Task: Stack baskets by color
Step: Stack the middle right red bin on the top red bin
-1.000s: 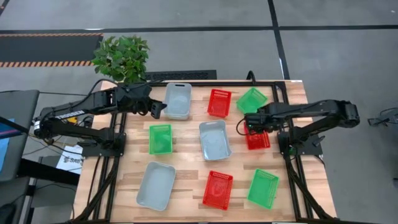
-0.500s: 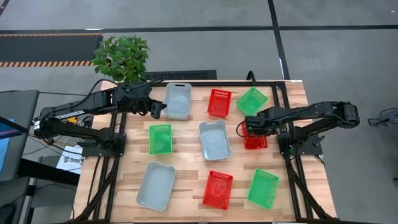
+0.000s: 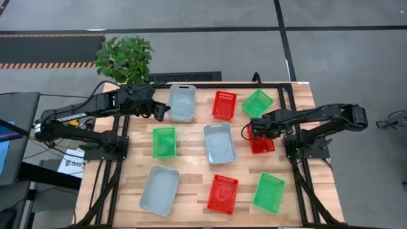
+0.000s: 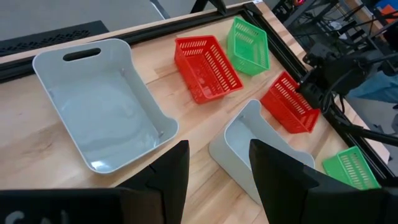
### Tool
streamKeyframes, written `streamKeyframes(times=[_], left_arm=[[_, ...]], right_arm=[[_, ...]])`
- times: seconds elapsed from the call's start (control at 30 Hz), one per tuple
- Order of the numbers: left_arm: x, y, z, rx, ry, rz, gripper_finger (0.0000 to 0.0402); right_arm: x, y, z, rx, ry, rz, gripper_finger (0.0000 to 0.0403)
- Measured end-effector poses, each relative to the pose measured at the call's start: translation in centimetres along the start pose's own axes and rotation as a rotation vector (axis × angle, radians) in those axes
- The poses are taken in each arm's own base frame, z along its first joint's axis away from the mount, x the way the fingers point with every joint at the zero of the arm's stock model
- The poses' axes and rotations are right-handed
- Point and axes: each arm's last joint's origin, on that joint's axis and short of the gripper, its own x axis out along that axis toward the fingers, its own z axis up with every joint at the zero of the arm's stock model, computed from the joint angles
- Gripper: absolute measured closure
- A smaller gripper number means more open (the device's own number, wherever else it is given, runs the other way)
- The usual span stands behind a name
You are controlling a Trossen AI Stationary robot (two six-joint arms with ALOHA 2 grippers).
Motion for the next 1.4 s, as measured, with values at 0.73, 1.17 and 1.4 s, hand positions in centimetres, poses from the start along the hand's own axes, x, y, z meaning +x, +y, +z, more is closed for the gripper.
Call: streamKeyframes(times=[0.73,1.17,1.4], left_arm=[[0.0,0.0,0.0,-0.001,0.0,-0.001,0.0246],[0.0,0.0,0.0,0.004,-0.008,0.009,0.0246],[0.0,0.0,0.0,0.008,-0.013,0.014,0.0246]], right_arm=[[-13.9,2.4,5.7,0.039,-0.355,0.4,0.0396],[-11.3,5.7,13.5,0.181,-0.456,0.543,0.04],[-9.1,7.3,14.3,0.209,-0.399,0.506,0.04]])
